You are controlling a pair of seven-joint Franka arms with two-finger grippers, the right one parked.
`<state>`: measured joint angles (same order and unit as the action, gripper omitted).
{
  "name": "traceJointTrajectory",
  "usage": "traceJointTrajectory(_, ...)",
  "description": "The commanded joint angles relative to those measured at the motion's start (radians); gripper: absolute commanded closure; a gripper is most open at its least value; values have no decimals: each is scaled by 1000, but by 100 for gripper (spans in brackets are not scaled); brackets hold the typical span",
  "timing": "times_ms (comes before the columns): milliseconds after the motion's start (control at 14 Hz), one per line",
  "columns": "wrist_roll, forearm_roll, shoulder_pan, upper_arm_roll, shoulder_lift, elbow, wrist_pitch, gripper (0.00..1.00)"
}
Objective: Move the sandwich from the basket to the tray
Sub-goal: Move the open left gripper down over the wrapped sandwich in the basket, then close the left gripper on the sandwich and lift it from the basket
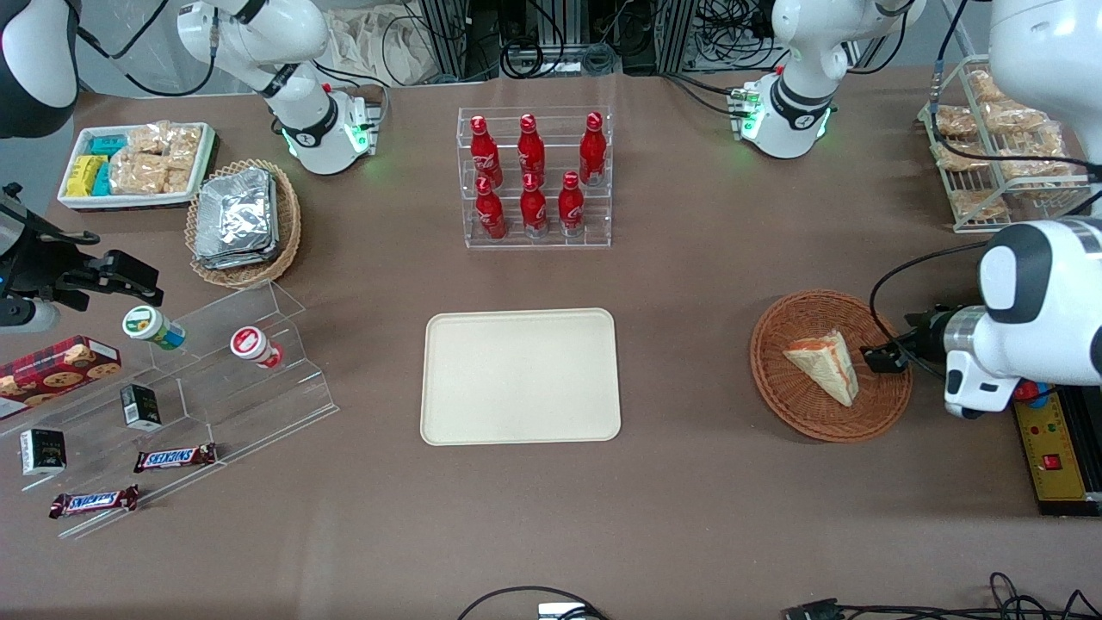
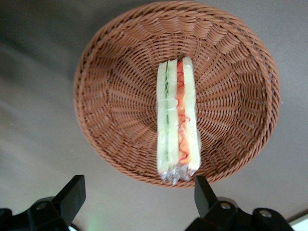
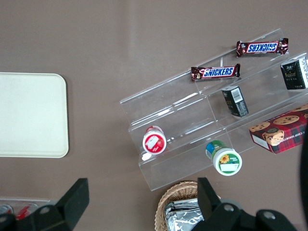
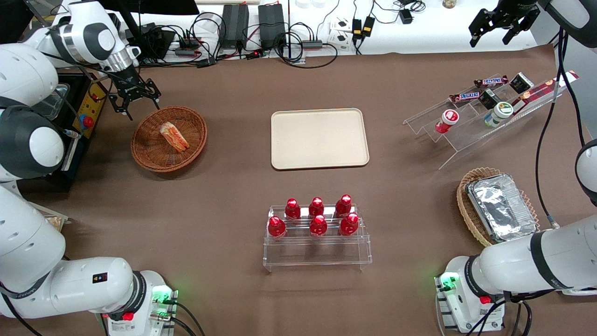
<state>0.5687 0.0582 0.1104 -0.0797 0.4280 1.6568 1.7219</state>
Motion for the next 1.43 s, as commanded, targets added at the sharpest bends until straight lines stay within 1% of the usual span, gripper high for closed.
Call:
traceJointTrajectory(0,40,15,-6,-5,41,21,71,0)
traceJointTrajectory(214,40,17,-5,-5,46,115,201,0)
traceJointTrajectory(357,40,25,-6,-5,60,144,257,0)
traceJointTrajectory(429,40,41,-5,-5,66,152,274,0)
traceJointTrajectory(786,40,68,-6,-6,101,195,343,0)
traceJointTrajectory(857,40,87,-6,-6,103,196,346,1)
traceJointTrajectory(929,40,95,-8,-6,103,196,346,8)
traceJointTrajectory(1000,40,95,-9,-6,103,196,346,25)
traceJointTrajectory(1071,40,95,-9,-6,103,196,346,52)
traceJointTrajectory(1143,40,95,-9,-8,97,195,344,76)
traceJointTrajectory(1214,34,94,-9,-17,84,190,337,89)
traceJointTrajectory(1286,22,92,-8,-28,57,187,321,93)
traceJointTrajectory(1357,4,86,-9,-34,31,181,294,95)
